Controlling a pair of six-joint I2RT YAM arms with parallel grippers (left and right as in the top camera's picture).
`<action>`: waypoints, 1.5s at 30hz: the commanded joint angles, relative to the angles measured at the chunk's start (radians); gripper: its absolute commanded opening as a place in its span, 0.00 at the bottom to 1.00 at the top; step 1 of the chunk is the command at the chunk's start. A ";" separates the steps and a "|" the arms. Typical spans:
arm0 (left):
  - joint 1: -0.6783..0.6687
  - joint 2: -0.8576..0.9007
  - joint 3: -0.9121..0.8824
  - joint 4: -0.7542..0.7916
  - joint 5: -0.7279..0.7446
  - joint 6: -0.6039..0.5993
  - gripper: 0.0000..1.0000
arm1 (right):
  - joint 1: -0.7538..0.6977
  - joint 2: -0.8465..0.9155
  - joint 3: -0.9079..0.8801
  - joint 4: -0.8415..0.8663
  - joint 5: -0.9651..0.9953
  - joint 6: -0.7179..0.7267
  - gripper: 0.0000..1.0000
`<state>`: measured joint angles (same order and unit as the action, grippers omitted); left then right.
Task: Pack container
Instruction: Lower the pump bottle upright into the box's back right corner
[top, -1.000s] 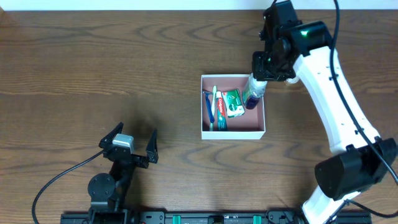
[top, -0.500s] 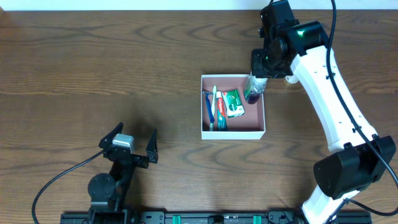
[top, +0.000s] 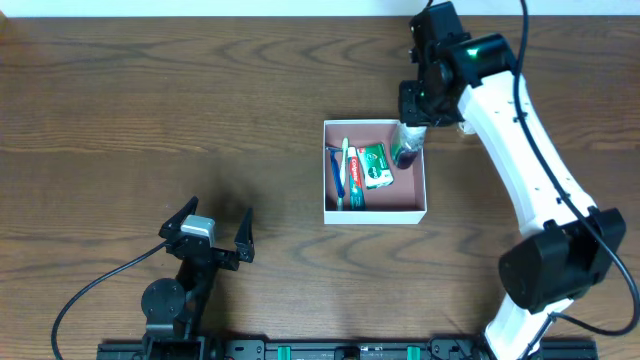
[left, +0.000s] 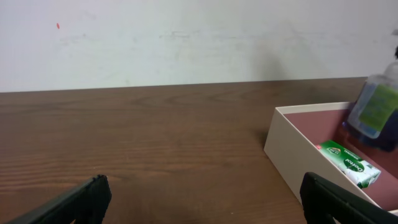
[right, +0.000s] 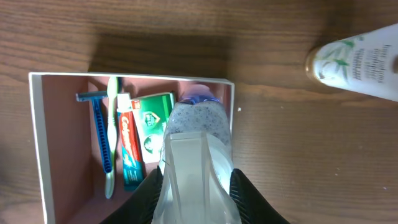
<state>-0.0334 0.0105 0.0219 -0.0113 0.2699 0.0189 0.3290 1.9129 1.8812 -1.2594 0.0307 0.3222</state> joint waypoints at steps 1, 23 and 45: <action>0.004 0.001 -0.018 -0.034 0.006 -0.005 0.98 | 0.011 0.010 0.027 0.010 0.023 0.014 0.20; 0.004 0.001 -0.018 -0.033 0.006 -0.005 0.98 | 0.034 0.025 0.027 0.024 0.074 0.014 0.24; 0.004 0.001 -0.018 -0.033 0.007 -0.005 0.98 | 0.038 0.072 0.021 0.029 0.078 0.014 0.26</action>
<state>-0.0334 0.0105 0.0219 -0.0113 0.2699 0.0189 0.3588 1.9965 1.8812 -1.2358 0.0872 0.3225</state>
